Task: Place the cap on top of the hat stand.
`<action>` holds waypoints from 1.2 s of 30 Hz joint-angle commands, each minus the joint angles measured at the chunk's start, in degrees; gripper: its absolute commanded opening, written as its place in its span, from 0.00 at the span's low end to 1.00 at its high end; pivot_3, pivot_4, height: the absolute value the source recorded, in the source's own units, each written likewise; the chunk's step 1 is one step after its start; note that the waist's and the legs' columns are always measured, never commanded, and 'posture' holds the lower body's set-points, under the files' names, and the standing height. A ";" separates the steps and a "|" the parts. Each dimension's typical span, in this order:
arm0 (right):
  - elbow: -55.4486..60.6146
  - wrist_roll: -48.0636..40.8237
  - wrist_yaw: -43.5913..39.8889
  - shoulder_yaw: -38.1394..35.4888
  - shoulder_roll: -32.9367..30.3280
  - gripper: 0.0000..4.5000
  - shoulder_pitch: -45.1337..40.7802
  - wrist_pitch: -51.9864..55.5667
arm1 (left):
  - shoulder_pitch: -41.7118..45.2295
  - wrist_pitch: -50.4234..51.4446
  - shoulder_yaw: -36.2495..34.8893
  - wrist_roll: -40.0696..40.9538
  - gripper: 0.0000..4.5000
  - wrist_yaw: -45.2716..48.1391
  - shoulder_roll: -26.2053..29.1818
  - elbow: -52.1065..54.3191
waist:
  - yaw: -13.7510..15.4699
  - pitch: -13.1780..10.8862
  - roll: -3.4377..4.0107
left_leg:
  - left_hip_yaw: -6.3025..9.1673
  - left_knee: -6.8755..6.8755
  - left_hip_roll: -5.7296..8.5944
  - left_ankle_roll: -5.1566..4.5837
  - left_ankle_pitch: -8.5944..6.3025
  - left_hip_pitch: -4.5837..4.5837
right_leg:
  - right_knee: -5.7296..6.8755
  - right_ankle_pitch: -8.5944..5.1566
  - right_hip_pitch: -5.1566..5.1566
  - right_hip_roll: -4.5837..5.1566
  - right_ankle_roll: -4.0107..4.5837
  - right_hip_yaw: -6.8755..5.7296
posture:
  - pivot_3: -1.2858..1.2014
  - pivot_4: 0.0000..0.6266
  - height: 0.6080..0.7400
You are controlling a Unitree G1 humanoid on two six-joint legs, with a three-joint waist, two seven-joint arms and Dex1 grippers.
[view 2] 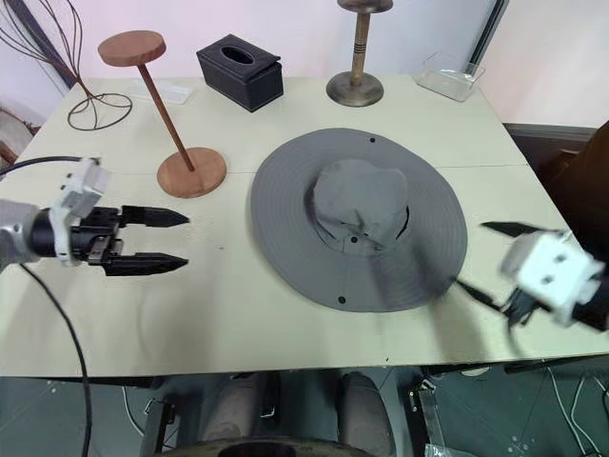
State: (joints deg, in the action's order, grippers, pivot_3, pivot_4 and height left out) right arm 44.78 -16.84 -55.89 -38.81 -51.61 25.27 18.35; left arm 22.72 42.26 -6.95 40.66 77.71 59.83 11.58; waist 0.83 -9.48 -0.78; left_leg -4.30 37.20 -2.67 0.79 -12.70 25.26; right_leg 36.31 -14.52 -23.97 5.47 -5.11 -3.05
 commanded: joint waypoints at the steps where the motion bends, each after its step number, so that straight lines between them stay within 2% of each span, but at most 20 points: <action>1: 8.34 9.16 4.09 5.73 3.80 0.99 7.38 -1.45 | 5.21 -0.97 3.91 -1.09 1.00 2.90 -0.89 -2.02 | 0.16 0.04 -0.12 | 0.01 0.01 0.00 0.00 0.00 0.01 | -0.02 -0.07 0.01 0.00 0.12 0.00 | 0.52 0.24 1.00; 3: 8.94 16.76 7.79 11.38 5.61 0.99 10.27 -3.66 | 7.86 -1.77 5.77 -2.28 1.00 3.85 -1.78 -4.01 | 0.11 0.04 -0.14 | 0.06 0.09 0.02 0.00 0.00 0.01 | -0.04 -0.10 0.08 -0.01 0.16 -0.03 | 0.52 0.24 1.00; 7: 4.54 31.94 15.90 22.15 7.96 0.99 10.76 -8.62 | 10.50 -2.84 7.57 -3.68 1.00 5.04 -3.22 -6.21 | -0.32 0.06 -0.19 | 0.02 0.19 0.02 0.00 0.00 0.01 | -0.05 -0.06 0.07 0.01 0.24 0.00 | 0.52 0.24 1.00; 9: 0.85 38.33 21.15 28.17 10.90 0.99 8.44 -9.27 | 11.56 -3.02 8.16 -4.05 1.00 5.16 -4.15 -6.66 | -0.29 0.06 -0.19 | 0.03 0.17 0.01 0.00 0.00 0.01 | -0.04 -0.06 0.04 0.00 0.25 0.00 | 0.52 0.24 1.00; 13: -7.41 48.30 30.13 35.78 15.58 0.99 1.20 -11.29 | 12.88 -3.45 8.62 -4.84 1.00 4.89 -5.58 -7.35 | -0.26 0.06 -0.22 | 0.03 0.19 0.00 -0.01 0.00 0.09 | -0.01 -0.06 -0.05 -0.04 0.26 0.01 | 0.52 0.24 1.00; 18: -16.88 51.54 37.25 41.09 21.23 0.99 -7.71 -13.33 | 13.41 -3.39 7.87 -5.30 1.00 3.58 -6.96 -7.73 | -0.33 0.08 -0.26 | 0.05 0.19 -0.01 -0.01 0.01 0.07 | 0.02 -0.06 -0.02 -0.06 0.25 0.01 | 0.52 0.24 1.00; 23: -25.62 51.58 39.99 44.86 22.90 0.99 -15.17 -16.54 | 13.22 -3.06 7.28 -5.17 1.00 2.89 -7.07 -7.56 | -0.71 0.13 -0.37 | 0.05 0.19 -0.02 -0.01 0.01 0.02 | 0.02 -0.05 0.03 -0.08 0.25 0.02 | 0.52 0.24 1.00; 26: -27.64 50.18 39.59 45.15 22.72 0.79 -16.93 -17.69 | 12.93 -2.91 6.89 -5.03 1.00 2.44 -6.94 -7.17 | -0.80 0.13 -0.37 | 0.06 0.18 -0.03 -0.01 0.01 0.00 | 0.04 -0.05 0.06 -0.11 0.25 0.02 | 0.52 0.24 1.00; 32: -28.79 47.69 38.60 43.87 21.46 0.09 -17.64 -18.91 | 12.03 -2.08 5.99 -4.21 1.00 1.48 -6.51 -6.09 | -0.53 0.13 -0.37 | 0.05 0.20 -0.02 -0.01 0.02 0.01 | 0.04 -0.04 0.07 -0.11 0.23 0.04 | 0.52 0.24 1.00; 33: -28.62 47.38 38.45 43.71 21.43 0.01 -17.50 -18.79 | 11.79 -1.95 5.80 -4.07 1.00 1.44 -6.42 -5.88 | -0.52 0.13 -0.38 | 0.05 0.20 -0.02 -0.01 0.02 0.01 | 0.04 -0.04 0.08 -0.11 0.23 0.05 | 0.52 0.24 1.00; 36: -26.44 42.37 36.80 41.41 23.32 0.01 -17.34 -15.29 | 11.06 -0.85 4.99 -3.20 1.00 1.03 -6.18 -4.68 | -0.39 0.13 -0.37 | 0.06 0.19 -0.02 -0.01 0.02 0.00 | 0.04 -0.05 0.09 -0.11 0.23 0.05 | 0.52 0.24 1.00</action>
State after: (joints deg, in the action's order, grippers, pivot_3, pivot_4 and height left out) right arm 16.11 28.75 -18.13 4.64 -29.43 7.79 1.13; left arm 33.71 40.98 0.61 35.78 79.03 52.68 4.99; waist 0.44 -9.36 -1.15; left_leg -4.23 37.39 -2.70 0.78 -12.69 25.27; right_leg 36.35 -14.56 -23.88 5.35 -4.89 -3.01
